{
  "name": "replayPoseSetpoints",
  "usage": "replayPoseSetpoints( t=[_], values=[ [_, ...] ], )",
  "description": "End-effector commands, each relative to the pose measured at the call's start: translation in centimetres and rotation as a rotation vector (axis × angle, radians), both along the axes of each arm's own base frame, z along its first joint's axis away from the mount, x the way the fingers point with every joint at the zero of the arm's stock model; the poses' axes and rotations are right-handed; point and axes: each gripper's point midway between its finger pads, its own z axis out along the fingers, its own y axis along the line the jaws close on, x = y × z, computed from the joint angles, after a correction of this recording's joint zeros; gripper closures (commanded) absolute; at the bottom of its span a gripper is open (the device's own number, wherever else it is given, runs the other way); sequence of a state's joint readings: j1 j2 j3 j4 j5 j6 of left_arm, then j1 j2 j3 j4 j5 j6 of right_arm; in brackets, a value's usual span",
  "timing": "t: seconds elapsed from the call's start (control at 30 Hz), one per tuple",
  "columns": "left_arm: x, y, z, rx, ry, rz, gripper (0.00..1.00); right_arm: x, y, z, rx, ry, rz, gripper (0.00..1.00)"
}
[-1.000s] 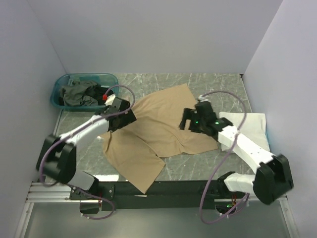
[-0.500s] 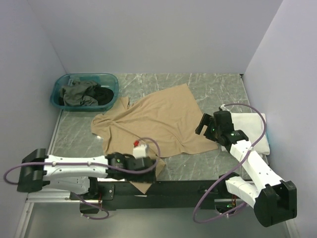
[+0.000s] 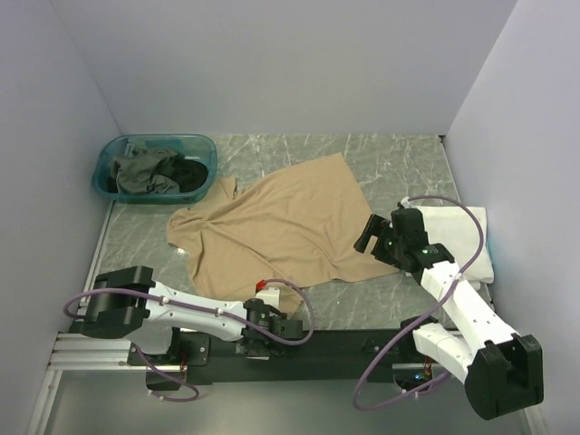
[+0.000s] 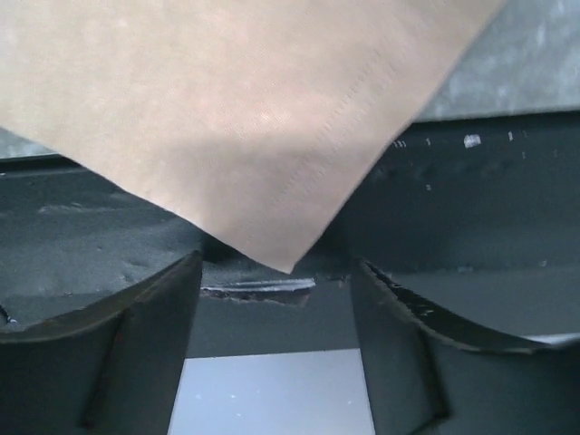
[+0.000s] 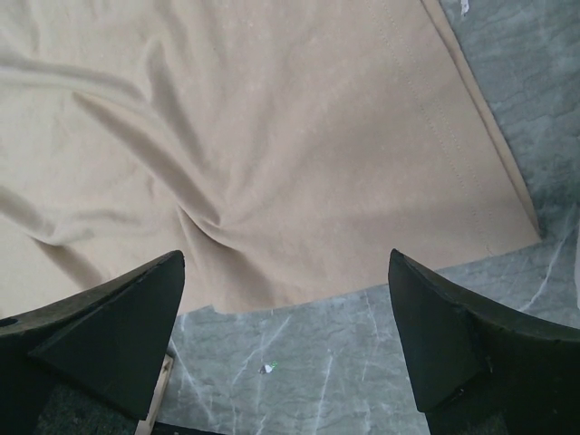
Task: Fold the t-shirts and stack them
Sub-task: Flatten the tshirt out
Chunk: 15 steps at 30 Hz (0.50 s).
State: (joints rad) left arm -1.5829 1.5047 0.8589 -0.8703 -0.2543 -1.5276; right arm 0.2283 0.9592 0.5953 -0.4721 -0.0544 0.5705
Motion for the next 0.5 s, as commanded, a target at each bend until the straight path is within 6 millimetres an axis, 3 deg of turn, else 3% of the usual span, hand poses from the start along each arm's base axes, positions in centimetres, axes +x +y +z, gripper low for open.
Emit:
replayPoseSetpoints(
  t=[0.0, 0.1, 0.27, 0.4, 0.47],
  values=[
    [1.3, 0.7, 0.1, 0.016, -0.033, 0.095, 0.32, 0.3, -0.1, 0.5, 0.004, -0.039, 0.001, 0.01],
    [1.5, 1.9, -0.2, 0.052, -0.024, 0.129, 0.46, 0.1, -0.4, 0.3, -0.003, -0.036, -0.007, 0.01],
    [1.6, 3.2, -1.0, 0.125, -0.019, 0.116, 0.48, -0.2, -0.8, -0.1, -0.020, -0.024, -0.025, 0.01],
    [1.2, 2.8, -2.1, 0.128, 0.019, 0.095, 0.64, -0.6, -1.2, -0.1, -0.028, -0.025, -0.040, 0.01],
    [1.0, 2.3, -2.4, 0.109, 0.036, 0.089, 0.66, -0.7, -1.5, 0.2, -0.035, -0.034, -0.049, 0.01]
  ],
)
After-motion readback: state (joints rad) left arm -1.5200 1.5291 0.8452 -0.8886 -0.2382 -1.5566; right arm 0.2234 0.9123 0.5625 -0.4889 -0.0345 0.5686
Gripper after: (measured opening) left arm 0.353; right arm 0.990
